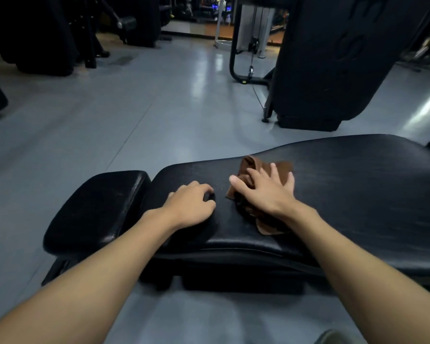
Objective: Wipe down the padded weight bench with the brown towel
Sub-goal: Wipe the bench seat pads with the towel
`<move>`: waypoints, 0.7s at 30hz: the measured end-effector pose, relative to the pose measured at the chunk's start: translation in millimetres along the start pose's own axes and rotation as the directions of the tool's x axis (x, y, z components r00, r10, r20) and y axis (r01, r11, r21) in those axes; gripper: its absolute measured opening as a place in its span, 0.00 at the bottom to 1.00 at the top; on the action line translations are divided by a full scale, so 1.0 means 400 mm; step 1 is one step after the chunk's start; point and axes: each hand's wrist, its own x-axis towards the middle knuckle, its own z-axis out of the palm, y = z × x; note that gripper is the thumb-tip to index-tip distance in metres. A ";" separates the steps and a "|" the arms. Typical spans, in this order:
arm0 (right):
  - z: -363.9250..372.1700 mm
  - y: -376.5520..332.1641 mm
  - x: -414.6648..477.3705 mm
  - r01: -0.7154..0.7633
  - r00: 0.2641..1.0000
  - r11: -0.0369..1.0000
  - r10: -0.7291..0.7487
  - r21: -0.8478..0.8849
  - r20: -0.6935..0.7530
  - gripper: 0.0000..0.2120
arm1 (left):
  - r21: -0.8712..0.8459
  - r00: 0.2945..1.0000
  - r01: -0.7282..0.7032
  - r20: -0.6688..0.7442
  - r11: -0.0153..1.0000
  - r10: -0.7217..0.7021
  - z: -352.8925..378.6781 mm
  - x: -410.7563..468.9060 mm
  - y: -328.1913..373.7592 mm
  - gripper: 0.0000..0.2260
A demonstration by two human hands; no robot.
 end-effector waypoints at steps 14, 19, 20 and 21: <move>-0.037 0.075 0.100 0.169 0.949 0.986 -0.165 -0.008 -0.268 0.15 | 0.117 0.994 -0.037 -0.096 0.992 0.048 0.003 0.026 0.044 0.28; -0.137 0.267 0.126 -0.203 0.920 0.979 0.187 -0.010 -0.344 0.22 | 0.121 0.997 -0.081 0.024 0.989 0.078 0.037 0.045 0.100 0.38; -0.137 0.259 0.141 -0.243 0.919 0.970 0.224 -0.021 -0.326 0.27 | 0.146 0.997 -0.073 0.034 0.987 0.069 0.042 0.046 0.106 0.39; -0.128 0.232 0.158 -0.255 0.925 0.967 0.237 -0.023 -0.298 0.29 | 0.151 0.997 -0.069 0.030 0.986 0.065 0.046 0.046 0.109 0.39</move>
